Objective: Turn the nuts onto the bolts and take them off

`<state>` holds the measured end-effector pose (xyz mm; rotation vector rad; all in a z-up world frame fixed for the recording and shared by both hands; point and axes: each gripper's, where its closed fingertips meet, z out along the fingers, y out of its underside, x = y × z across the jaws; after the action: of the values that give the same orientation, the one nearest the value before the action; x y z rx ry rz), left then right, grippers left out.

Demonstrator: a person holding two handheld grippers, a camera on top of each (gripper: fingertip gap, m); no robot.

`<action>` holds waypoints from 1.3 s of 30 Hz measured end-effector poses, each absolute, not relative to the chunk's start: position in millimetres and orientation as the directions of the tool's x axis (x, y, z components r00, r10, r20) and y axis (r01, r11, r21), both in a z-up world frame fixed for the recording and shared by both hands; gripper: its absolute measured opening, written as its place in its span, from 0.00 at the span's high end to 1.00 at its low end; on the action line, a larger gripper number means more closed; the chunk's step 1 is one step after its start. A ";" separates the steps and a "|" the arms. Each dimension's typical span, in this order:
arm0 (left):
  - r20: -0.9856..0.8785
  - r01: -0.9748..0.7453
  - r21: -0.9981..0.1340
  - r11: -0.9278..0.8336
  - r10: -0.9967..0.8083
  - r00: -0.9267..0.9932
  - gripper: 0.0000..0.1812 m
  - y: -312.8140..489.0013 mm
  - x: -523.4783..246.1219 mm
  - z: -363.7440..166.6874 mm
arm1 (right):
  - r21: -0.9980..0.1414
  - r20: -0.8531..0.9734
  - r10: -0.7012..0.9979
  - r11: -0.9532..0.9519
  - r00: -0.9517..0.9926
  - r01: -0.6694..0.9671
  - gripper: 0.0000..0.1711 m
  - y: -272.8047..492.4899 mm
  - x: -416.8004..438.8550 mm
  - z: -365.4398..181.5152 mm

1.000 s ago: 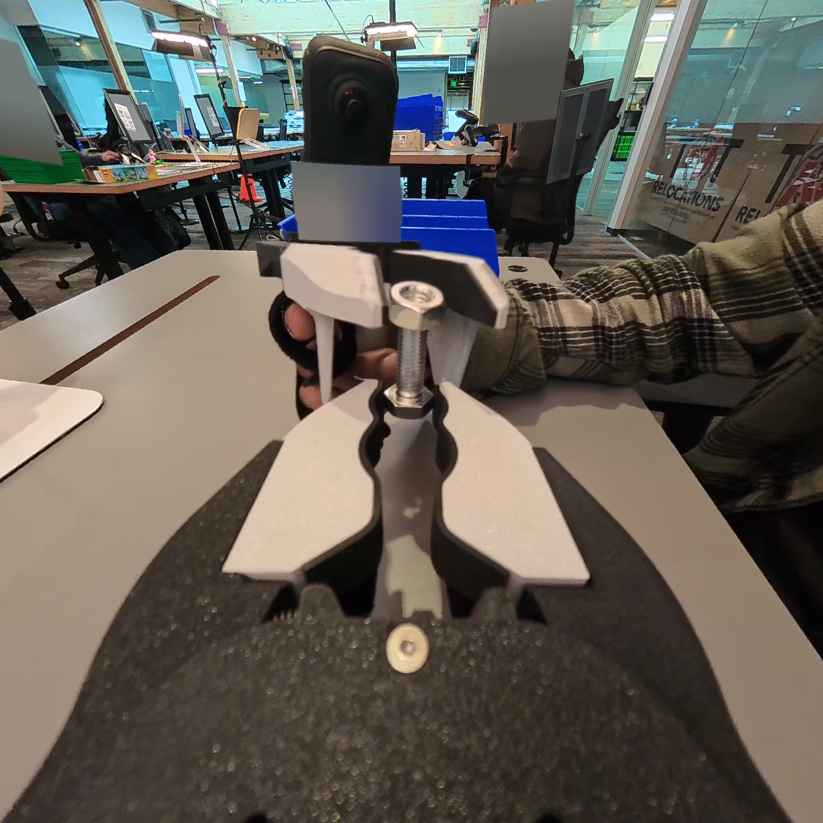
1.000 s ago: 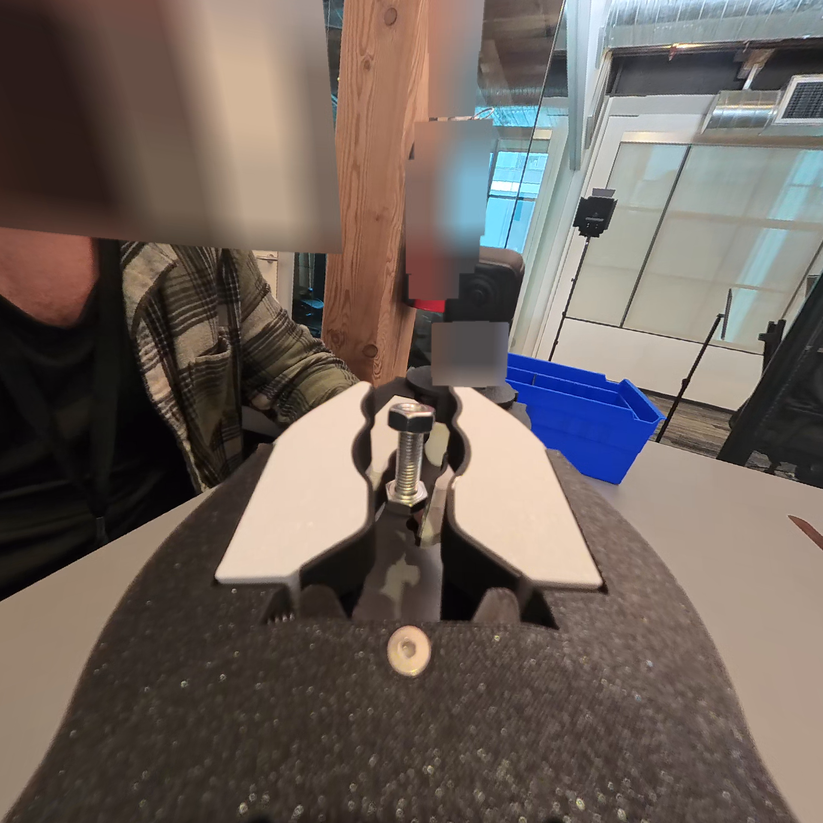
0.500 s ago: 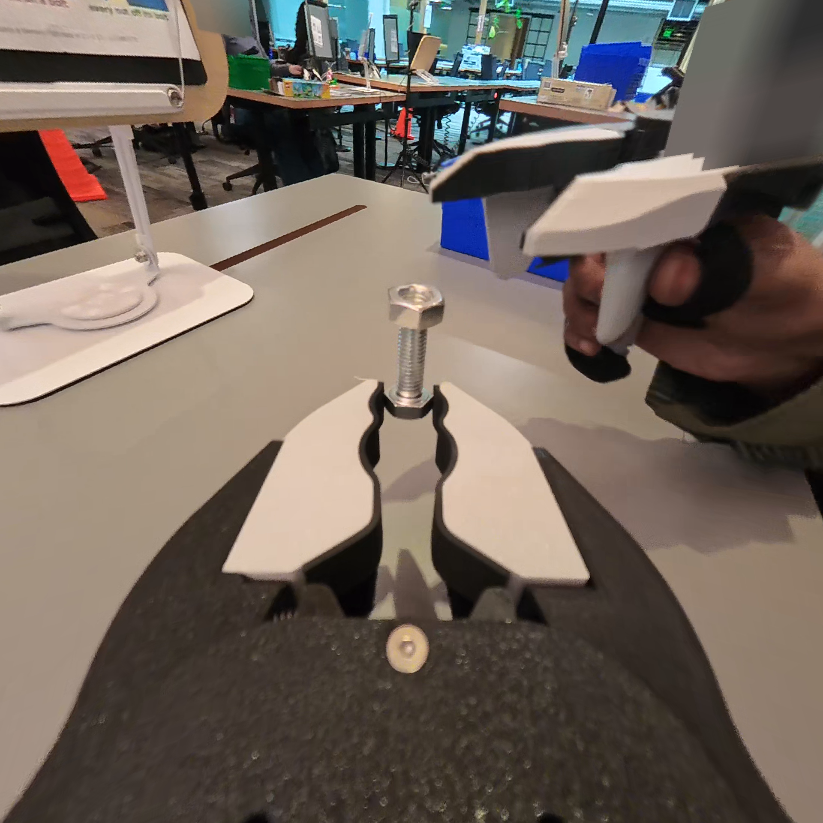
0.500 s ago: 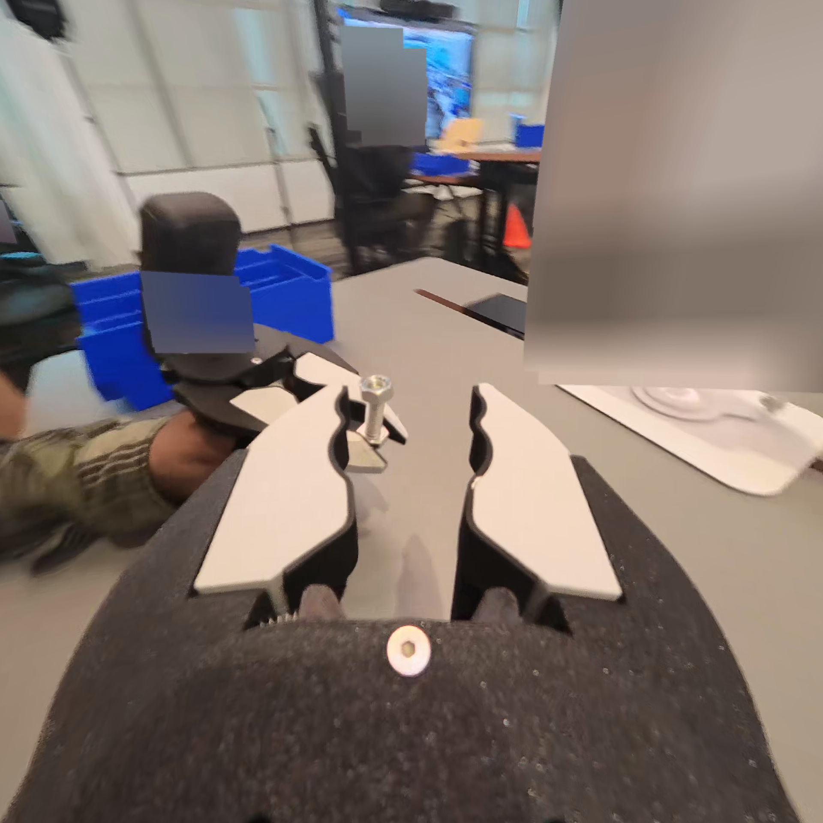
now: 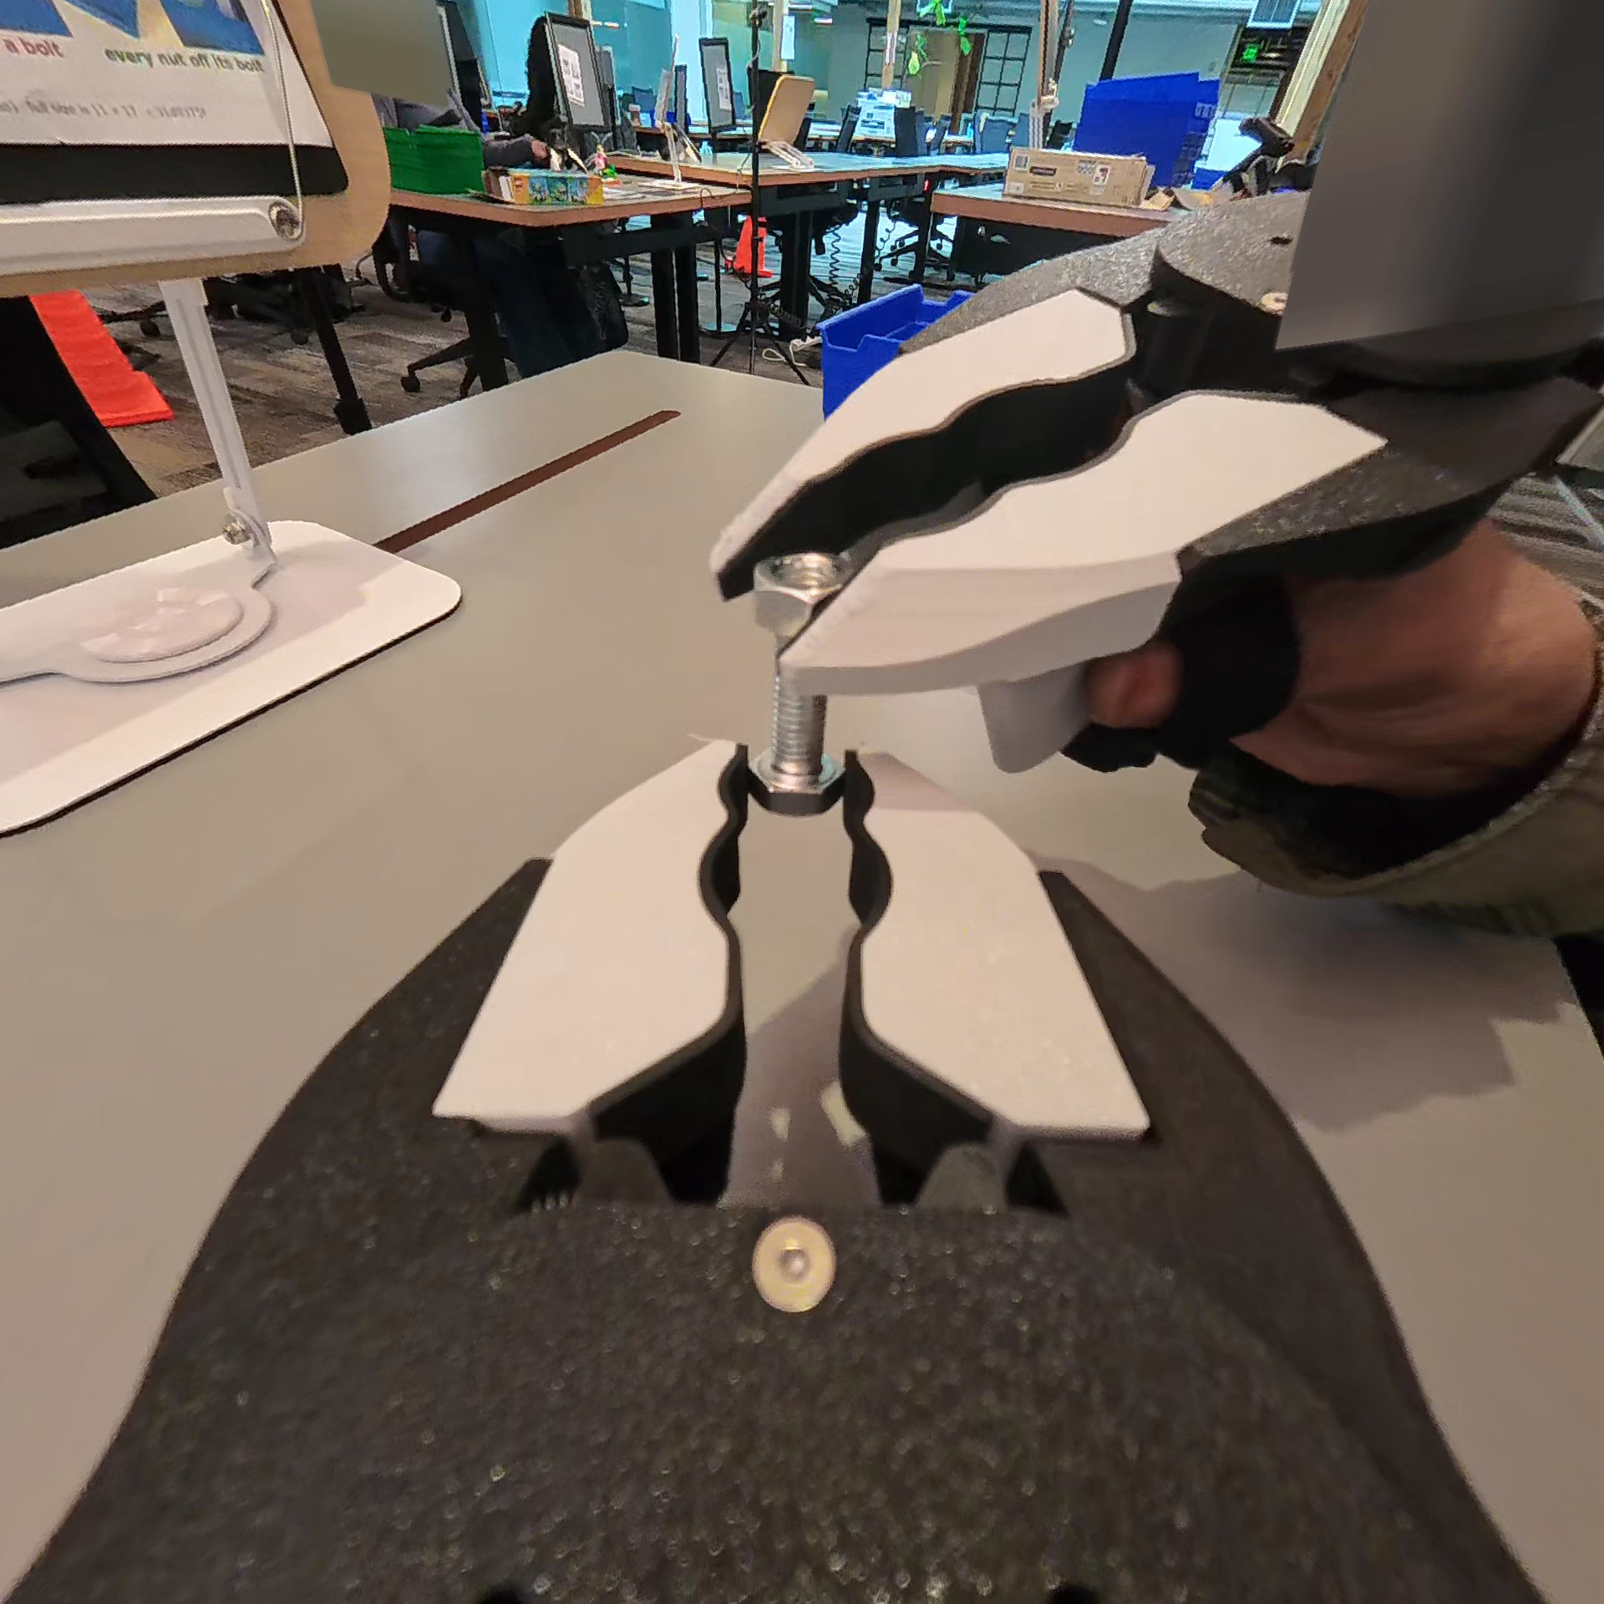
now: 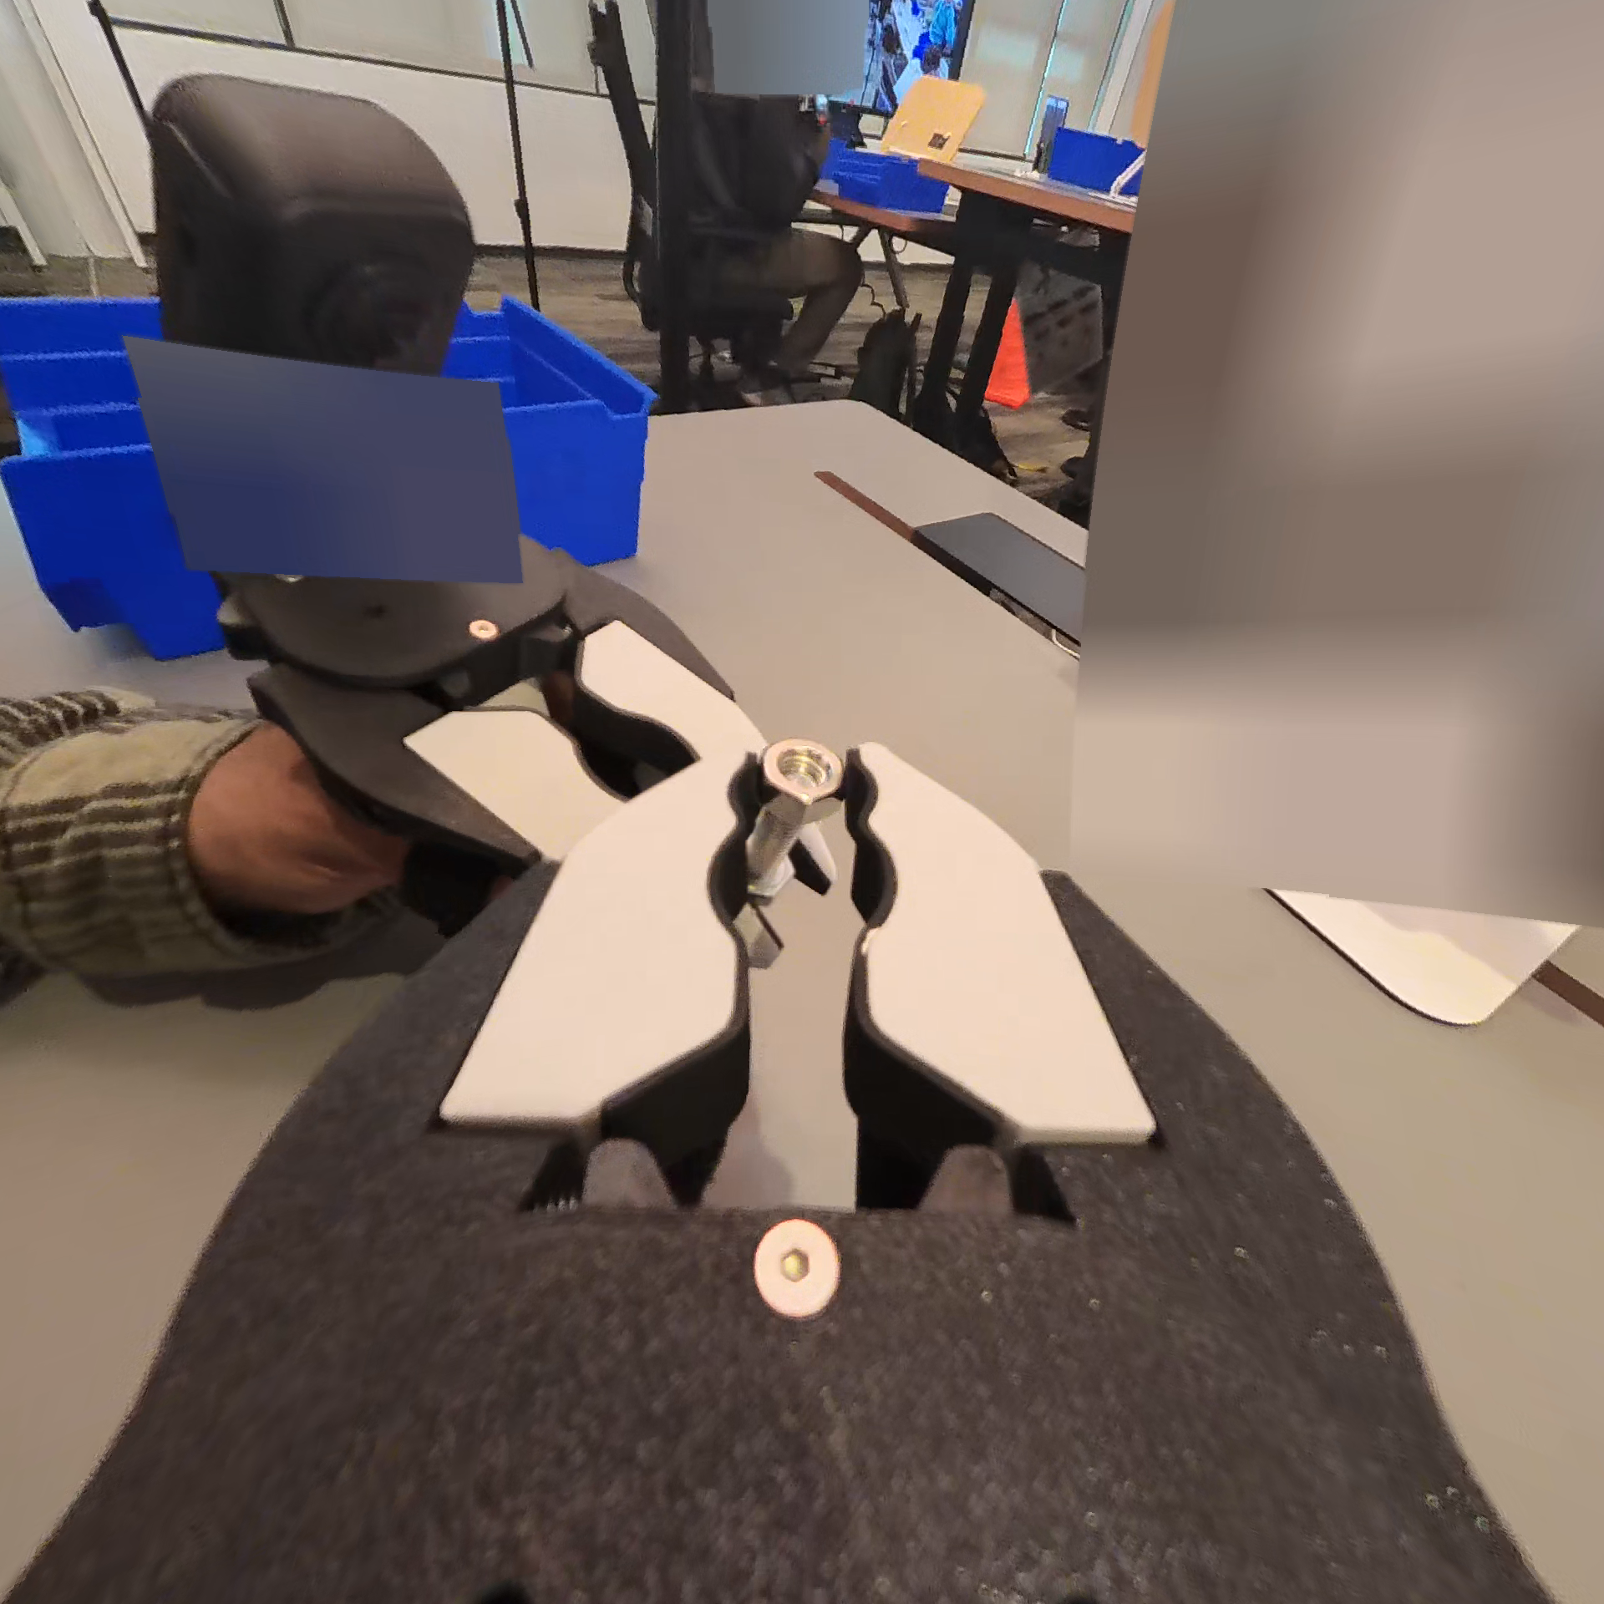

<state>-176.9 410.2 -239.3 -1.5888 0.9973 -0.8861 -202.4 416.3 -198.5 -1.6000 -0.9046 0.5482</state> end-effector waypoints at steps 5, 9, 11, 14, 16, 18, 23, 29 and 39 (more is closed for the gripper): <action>0.058 -0.146 -0.983 -0.113 -0.940 0.336 0.89 404.1 -174.5 -233.7 | -0.980 0.087 0.874 -0.009 0.478 0.196 0.89 406.1 -204.5 -191.9; 0.073 -0.080 -0.992 -0.095 -0.966 0.248 0.89 392.9 -171.2 -223.1 | -0.996 0.031 0.951 0.005 0.309 0.086 0.90 394.4 -201.0 -182.9; 0.051 -0.085 -0.994 -0.072 -0.972 0.228 0.89 388.7 -169.3 -222.6 | -0.998 0.038 0.973 0.025 0.226 0.063 0.89 387.2 -198.9 -181.7; 0.029 -0.065 -0.997 -0.040 -0.985 0.172 0.89 378.5 -164.8 -218.7 | -0.995 0.096 0.991 0.097 0.094 0.000 0.90 372.5 -197.3 -176.4; 0.016 -0.058 -0.998 -0.024 -0.991 0.134 0.89 371.7 -161.4 -217.6 | -0.996 0.088 0.996 0.089 0.013 -0.024 0.89 365.7 -196.9 -176.3; 0.005 -0.056 -0.998 -0.011 -0.995 0.100 0.89 365.8 -158.8 -217.6 | -0.997 0.067 0.995 0.064 -0.074 -0.050 0.90 359.4 -196.0 -176.0; -0.035 -0.070 -0.997 0.030 -0.997 0.072 0.89 358.6 -155.0 -218.3 | -0.996 0.052 0.976 0.036 -0.212 -0.079 0.89 351.6 -190.4 -177.5; -0.044 -0.166 -0.986 0.021 -0.989 0.140 0.89 368.2 -152.5 -231.3 | -0.992 0.117 0.983 0.124 -0.141 0.038 0.90 360.1 -186.6 -190.1; -0.006 -0.221 -0.974 -0.051 -0.968 0.251 0.89 390.5 -161.9 -243.6 | -0.965 0.158 0.986 0.143 0.050 0.221 0.89 381.7 -159.5 -200.3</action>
<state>-161.9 390.5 -243.6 -1.4992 1.1660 -0.9185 -159.5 381.7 -200.3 -1.2808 -1.3835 0.9355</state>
